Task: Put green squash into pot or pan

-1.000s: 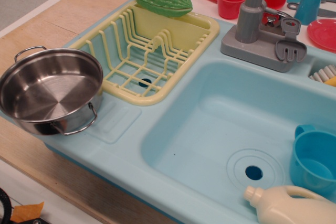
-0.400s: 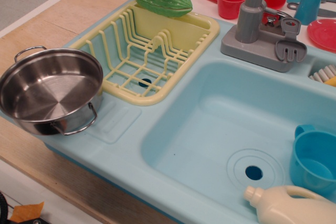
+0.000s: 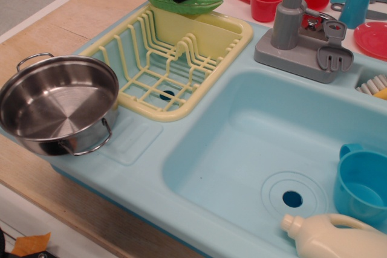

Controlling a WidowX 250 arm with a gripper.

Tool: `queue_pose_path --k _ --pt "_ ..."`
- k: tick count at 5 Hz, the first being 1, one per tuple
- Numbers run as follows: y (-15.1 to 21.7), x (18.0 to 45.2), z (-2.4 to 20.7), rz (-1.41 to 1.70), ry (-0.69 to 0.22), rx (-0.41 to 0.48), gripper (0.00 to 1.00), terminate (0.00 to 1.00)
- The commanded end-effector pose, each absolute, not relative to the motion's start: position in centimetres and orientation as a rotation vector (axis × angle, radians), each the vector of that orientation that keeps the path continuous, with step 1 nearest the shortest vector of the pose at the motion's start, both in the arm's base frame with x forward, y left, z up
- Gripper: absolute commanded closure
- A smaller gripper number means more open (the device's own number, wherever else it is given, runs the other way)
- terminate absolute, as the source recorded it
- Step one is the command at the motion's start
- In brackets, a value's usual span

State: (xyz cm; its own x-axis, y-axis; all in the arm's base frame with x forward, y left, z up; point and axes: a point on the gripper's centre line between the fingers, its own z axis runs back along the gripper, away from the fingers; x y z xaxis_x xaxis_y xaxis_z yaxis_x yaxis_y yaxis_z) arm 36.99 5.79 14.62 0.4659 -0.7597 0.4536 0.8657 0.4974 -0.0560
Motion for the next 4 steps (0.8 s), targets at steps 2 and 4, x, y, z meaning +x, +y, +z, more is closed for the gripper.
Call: queue_pose_path --k 2,4 --pt "6.8 37.6 13.6 -0.894 -0.401 -0.367 1.0 0.0" --pt "6.0 36.4 16.6 -0.853 -0.38 -0.203 1.0 0.0"
